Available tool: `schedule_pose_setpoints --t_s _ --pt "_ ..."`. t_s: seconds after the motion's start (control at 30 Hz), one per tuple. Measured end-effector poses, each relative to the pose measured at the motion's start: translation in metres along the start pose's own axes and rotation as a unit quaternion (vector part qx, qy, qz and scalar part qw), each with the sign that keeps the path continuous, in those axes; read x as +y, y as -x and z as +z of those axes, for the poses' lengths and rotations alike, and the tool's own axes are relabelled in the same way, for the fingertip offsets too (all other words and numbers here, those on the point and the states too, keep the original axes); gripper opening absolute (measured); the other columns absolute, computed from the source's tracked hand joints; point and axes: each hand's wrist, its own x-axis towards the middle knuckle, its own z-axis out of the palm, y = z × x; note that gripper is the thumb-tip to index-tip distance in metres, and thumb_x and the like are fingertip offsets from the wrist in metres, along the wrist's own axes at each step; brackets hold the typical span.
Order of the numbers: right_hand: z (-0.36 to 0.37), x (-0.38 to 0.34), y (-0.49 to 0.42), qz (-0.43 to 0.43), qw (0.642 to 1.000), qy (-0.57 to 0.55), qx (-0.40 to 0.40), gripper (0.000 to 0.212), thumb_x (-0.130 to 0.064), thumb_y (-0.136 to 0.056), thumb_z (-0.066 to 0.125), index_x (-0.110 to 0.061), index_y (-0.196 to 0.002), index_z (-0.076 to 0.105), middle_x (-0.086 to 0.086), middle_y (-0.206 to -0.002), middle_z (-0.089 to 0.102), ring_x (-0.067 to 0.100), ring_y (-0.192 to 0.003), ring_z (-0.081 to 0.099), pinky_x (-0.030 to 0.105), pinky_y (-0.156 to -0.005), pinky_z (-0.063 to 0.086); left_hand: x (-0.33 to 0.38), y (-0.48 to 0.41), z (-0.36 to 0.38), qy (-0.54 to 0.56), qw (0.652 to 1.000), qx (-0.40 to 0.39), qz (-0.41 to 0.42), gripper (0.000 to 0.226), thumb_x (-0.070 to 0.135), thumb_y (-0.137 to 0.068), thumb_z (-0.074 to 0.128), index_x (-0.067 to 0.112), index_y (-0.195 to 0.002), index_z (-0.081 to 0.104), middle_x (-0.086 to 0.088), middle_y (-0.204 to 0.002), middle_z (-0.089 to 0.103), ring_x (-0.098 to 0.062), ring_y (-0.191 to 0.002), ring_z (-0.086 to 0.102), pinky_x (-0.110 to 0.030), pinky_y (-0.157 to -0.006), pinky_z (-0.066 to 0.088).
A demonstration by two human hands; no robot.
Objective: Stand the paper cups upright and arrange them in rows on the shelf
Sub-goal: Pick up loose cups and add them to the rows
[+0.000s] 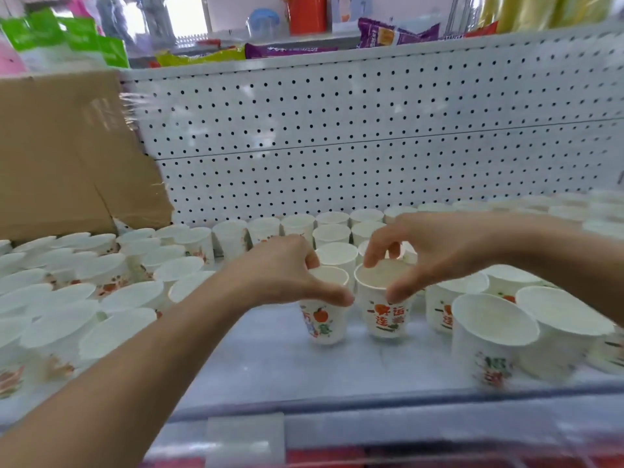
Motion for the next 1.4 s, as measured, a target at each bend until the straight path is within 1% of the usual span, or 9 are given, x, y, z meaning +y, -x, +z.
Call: schedule_pose_setpoints --t_s 0.17,0.23,0.33,0.5,0.6,0.7,0.9,1.17,1.4 --pt "0.014 0.001 0.007 -0.003 1.000 0.027 -0.013 0.049 -0.047 -0.073 0.076 -0.041 -0.118 0.057 -0.022 -0.109 0.047 -0.002 -0.099 0.046 0.017 -0.079 0.038 0.014 0.007 0.018 -0.013 1.000 0.020 -0.014 0.095 0.079 -0.055 0.069 0.023 -0.131 0.053 0.008 -0.124 0.058 -0.011 -0.104 0.055 -0.027 -0.080 0.046" --pt "0.015 0.003 0.012 -0.012 0.999 0.031 0.008 0.050 -0.050 -0.072 0.076 -0.042 -0.117 0.057 -0.021 -0.118 0.047 0.001 -0.109 0.043 0.022 -0.088 0.038 0.010 0.017 0.021 0.058 0.997 0.040 -0.026 0.110 0.079 -0.047 0.071 0.028 -0.140 0.042 0.009 -0.131 0.053 -0.011 -0.110 0.052 -0.029 -0.087 0.045" --pt "0.016 0.003 0.023 -0.029 0.998 0.042 0.038 0.047 -0.057 -0.071 0.074 -0.040 -0.113 0.060 -0.023 -0.112 0.052 -0.002 -0.105 0.044 0.023 -0.089 0.040 -0.004 0.033 0.034 0.167 0.983 0.077 -0.020 0.122 0.076 -0.035 0.075 0.033 -0.142 0.035 0.012 -0.130 0.051 -0.008 -0.107 0.054 -0.035 -0.095 0.048" --pt "0.024 -0.002 0.026 -0.035 0.997 0.052 0.048 0.022 -0.048 -0.078 0.072 -0.033 -0.093 0.072 -0.020 -0.086 0.062 0.000 -0.084 0.057 0.022 -0.073 0.048 -0.007 0.039 0.065 0.243 0.962 0.120 -0.025 0.109 0.046 -0.052 0.091 0.031 -0.143 0.032 0.008 -0.124 0.052 -0.008 -0.103 0.056 -0.033 -0.096 0.047" --pt "0.026 0.000 0.022 -0.034 0.996 0.055 0.057 0.011 -0.037 -0.082 0.070 -0.028 -0.086 0.075 -0.015 -0.077 0.067 0.003 -0.076 0.061 0.025 -0.069 0.051 -0.003 0.032 0.072 0.244 0.957 0.153 -0.036 0.101 0.043 -0.058 0.089 0.032 -0.141 0.032 0.002 -0.127 0.053 -0.005 -0.096 0.057 -0.032 -0.092 0.047" --pt "0.027 0.005 0.018 -0.028 0.995 0.069 0.068 0.010 -0.034 -0.082 0.069 -0.027 -0.084 0.076 -0.013 -0.075 0.069 0.007 -0.074 0.062 0.027 -0.069 0.052 -0.001 0.023 0.076 0.232 0.956 0.172 -0.049 0.095 0.045 -0.060 0.087 0.033 -0.138 0.034 0.001 -0.128 0.054 -0.017 -0.104 0.058 -0.036 -0.094 0.048" --pt "0.027 0.012 0.016 -0.030 0.992 0.087 0.081 0.012 -0.035 -0.084 0.068 -0.027 -0.090 0.075 -0.013 -0.082 0.070 0.009 -0.083 0.061 0.013 -0.061 0.031 0.005 0.009 0.080 0.193 0.964 0.175 -0.054 0.097 0.050 -0.061 0.084 0.028 -0.141 0.033 0.001 -0.134 0.055 -0.018 -0.115 0.056 -0.038 -0.097 0.048" --pt "0.028 0.011 0.016 -0.024 0.992 0.080 0.093 0.015 -0.038 -0.083 0.069 -0.028 -0.092 0.074 -0.016 -0.088 0.070 0.007 -0.088 0.061 0.022 -0.074 0.036 0.009 0.010 0.083 0.196 0.962 0.179 -0.058 0.110 0.050 -0.064 0.083 0.028 -0.148 0.017 -0.003 -0.136 0.054 -0.022 -0.118 0.056 -0.040 -0.097 0.047" --pt "0.035 -0.006 0.020 -0.057 0.976 0.110 0.178 0.028 -0.050 -0.086 0.058 -0.038 -0.112 0.063 -0.018 -0.115 0.060 0.009 -0.112 0.046 0.029 -0.093 0.034 0.008 0.030 0.083 0.239 0.947 0.209 -0.057 0.108 0.051 -0.065 0.083 0.029 -0.149 0.019 0.006 -0.136 0.051 -0.014 -0.119 0.052 -0.035 -0.098 0.044"
